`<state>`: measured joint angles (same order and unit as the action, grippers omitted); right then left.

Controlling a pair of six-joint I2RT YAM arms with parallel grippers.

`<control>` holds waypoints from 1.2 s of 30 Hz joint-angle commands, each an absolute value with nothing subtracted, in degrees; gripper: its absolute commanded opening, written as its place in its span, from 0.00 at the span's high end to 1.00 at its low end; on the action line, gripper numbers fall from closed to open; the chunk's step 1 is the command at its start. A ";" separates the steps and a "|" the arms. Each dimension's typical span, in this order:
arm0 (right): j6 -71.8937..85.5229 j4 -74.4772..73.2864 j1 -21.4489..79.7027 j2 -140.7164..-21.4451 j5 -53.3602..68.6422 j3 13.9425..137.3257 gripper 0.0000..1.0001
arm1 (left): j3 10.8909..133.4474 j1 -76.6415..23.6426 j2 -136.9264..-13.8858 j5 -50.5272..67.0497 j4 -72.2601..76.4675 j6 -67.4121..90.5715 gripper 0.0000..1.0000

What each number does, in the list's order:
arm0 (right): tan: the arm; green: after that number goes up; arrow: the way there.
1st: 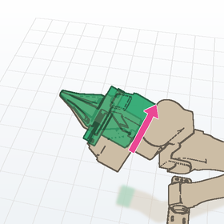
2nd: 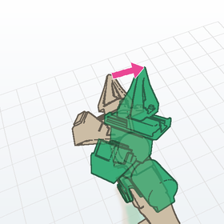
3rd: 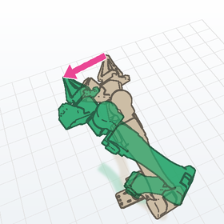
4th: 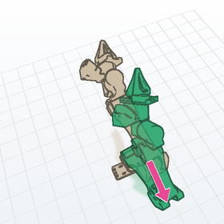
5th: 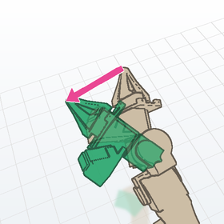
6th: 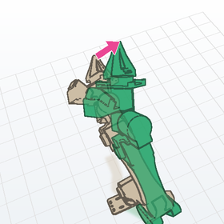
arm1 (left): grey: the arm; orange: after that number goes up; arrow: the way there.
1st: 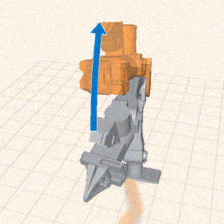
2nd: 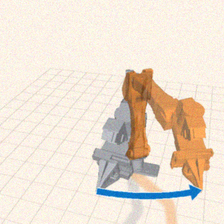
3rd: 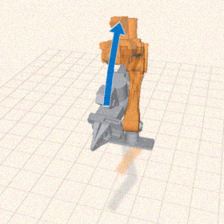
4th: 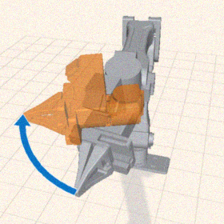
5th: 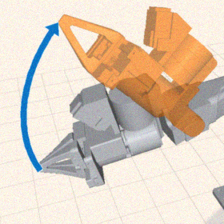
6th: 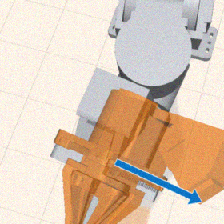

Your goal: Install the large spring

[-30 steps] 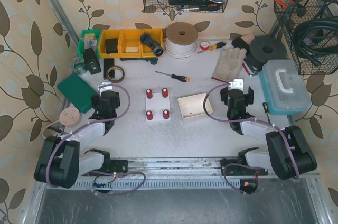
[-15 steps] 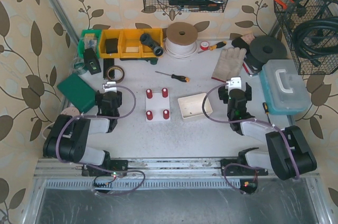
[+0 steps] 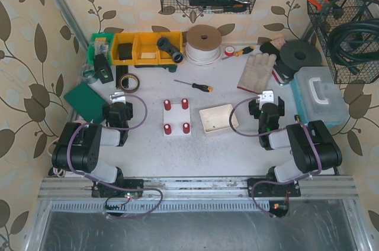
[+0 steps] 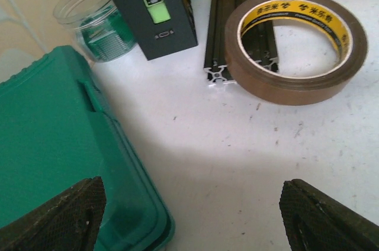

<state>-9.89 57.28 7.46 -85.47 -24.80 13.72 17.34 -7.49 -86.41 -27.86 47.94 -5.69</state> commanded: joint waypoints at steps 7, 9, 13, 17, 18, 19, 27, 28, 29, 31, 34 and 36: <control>-7.24 52.54 5.26 -86.29 -19.22 18.97 0.00 | 20.33 -5.34 -86.74 -21.15 47.54 -4.16 0.17; -7.27 52.63 5.19 -86.36 -19.20 19.07 0.00 | 20.26 -5.32 -86.65 -21.01 47.61 -4.17 0.17; -7.30 52.63 5.21 -86.37 -19.16 19.07 0.00 | 19.96 -5.27 -86.28 -21.07 47.69 -4.19 0.16; -7.12 52.21 4.98 -86.40 -18.82 19.20 0.00 | 19.47 -5.27 -85.75 -21.32 47.90 -3.91 0.16; -7.12 52.21 4.93 -86.40 -18.85 19.23 0.00 | 19.55 -5.27 -85.66 -21.21 47.80 -3.97 0.16; -7.12 52.21 4.92 -86.40 -18.81 19.22 0.00 | 19.55 -5.27 -85.69 -21.16 47.77 -4.06 0.16; -6.77 51.59 4.48 -86.36 -18.14 19.51 0.00 | 19.53 -5.27 -85.69 -21.18 47.72 -4.00 0.16; -6.77 51.51 4.48 -86.38 -18.19 19.51 0.00 | 19.65 -5.27 -85.70 -21.18 47.72 -4.04 0.16; -6.77 51.46 4.41 -86.34 -18.15 19.51 0.00 | 19.64 -5.27 -85.76 -21.14 47.68 -4.02 0.16; -6.77 51.51 4.41 -86.33 -18.16 19.51 0.00 | 19.64 -5.27 -85.77 -21.11 47.64 -4.01 0.16; -6.77 51.50 4.41 -86.36 -18.17 19.51 0.00 | 19.70 -5.27 -85.78 -21.09 47.64 -4.04 0.16; -6.77 51.49 4.43 -86.29 -18.14 19.51 0.00 | 19.98 -5.27 -85.94 -20.97 47.44 -4.10 0.16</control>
<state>-7.70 51.59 4.69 -86.35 -19.22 18.13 19.11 -5.91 -86.78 -21.91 46.92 -4.58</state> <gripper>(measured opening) 0.991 0.840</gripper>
